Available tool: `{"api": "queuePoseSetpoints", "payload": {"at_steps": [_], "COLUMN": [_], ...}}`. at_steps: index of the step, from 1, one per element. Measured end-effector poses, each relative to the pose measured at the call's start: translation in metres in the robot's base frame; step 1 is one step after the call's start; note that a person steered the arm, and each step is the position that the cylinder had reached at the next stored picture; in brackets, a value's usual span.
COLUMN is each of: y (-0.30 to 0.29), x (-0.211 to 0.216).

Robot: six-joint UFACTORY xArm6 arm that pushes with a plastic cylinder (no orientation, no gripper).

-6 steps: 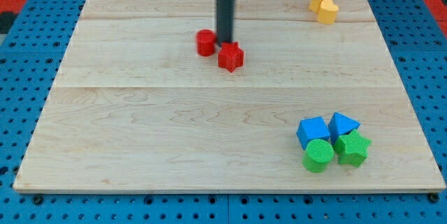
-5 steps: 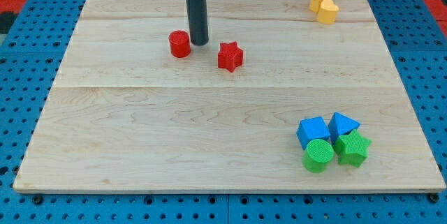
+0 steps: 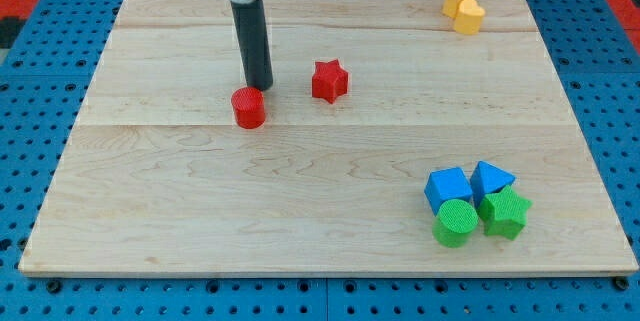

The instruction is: Move the red circle towards the bottom left of the board

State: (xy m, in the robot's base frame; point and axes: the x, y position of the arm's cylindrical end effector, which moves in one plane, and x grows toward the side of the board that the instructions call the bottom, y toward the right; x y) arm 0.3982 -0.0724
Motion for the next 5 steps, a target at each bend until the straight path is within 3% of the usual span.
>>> {"api": "queuePoseSetpoints", "payload": {"at_steps": [2,3,4,5], "y": [-0.074,-0.045,-0.034,-0.096], "x": [0.092,0.084,0.11,0.152]}}
